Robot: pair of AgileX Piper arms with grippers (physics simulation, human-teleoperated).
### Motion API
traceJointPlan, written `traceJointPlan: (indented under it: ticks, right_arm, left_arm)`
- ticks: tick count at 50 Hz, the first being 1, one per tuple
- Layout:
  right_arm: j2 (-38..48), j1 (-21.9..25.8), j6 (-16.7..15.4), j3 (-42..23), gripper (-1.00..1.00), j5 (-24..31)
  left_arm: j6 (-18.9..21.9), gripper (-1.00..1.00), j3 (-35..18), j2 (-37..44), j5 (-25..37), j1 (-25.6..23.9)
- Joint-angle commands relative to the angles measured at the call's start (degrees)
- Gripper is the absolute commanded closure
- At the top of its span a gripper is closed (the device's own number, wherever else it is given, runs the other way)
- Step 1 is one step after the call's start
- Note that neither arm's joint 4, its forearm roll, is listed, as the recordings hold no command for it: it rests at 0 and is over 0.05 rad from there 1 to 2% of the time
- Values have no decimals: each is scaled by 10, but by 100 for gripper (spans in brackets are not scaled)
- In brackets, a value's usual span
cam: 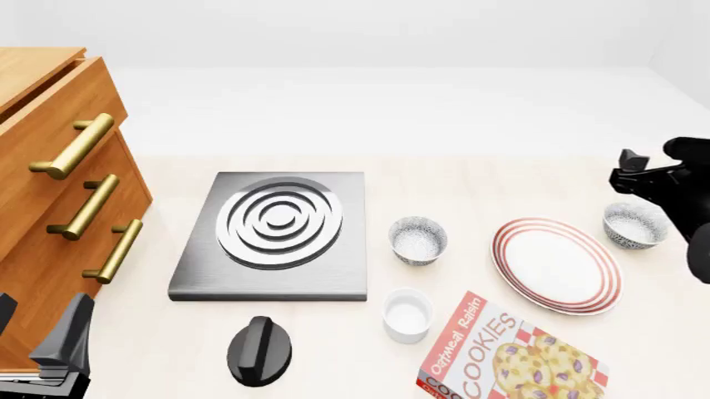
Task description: Pick the akita bowl next to the plate and place it on the plate.
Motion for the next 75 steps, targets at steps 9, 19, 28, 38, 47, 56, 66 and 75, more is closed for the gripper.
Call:
traceJointPlan:
  ticks: [9, 19, 28, 38, 47, 56, 66, 75]
  right_arm:
    - [8, -17, 6, -6, -100, 2]
    - [14, -29, 11, -14, -100, 7]
    - [19, -40, 15, -18, -100, 9]
    - [25, -52, 18, -22, -100, 12]
    - [28, -60, 24, -27, -100, 15]
    - [36, -68, 28, -31, -100, 15]
    - [43, -76, 33, -38, -100, 17]
    - [51, -79, 34, -38, -100, 13]
  left_arm:
    - [0, -100, 0, 0, 0, 0]
    - [0, -100, 0, 0, 0, 0]
    - [0, -100, 0, 0, 0, 0]
    - [0, -100, 0, 0, 0, 0]
    - [0, -100, 0, 0, 0, 0]
    - [0, -100, 0, 0, 0, 0]
    - [0, -100, 0, 0, 0, 0]
    - [0, -100, 0, 0, 0, 0]
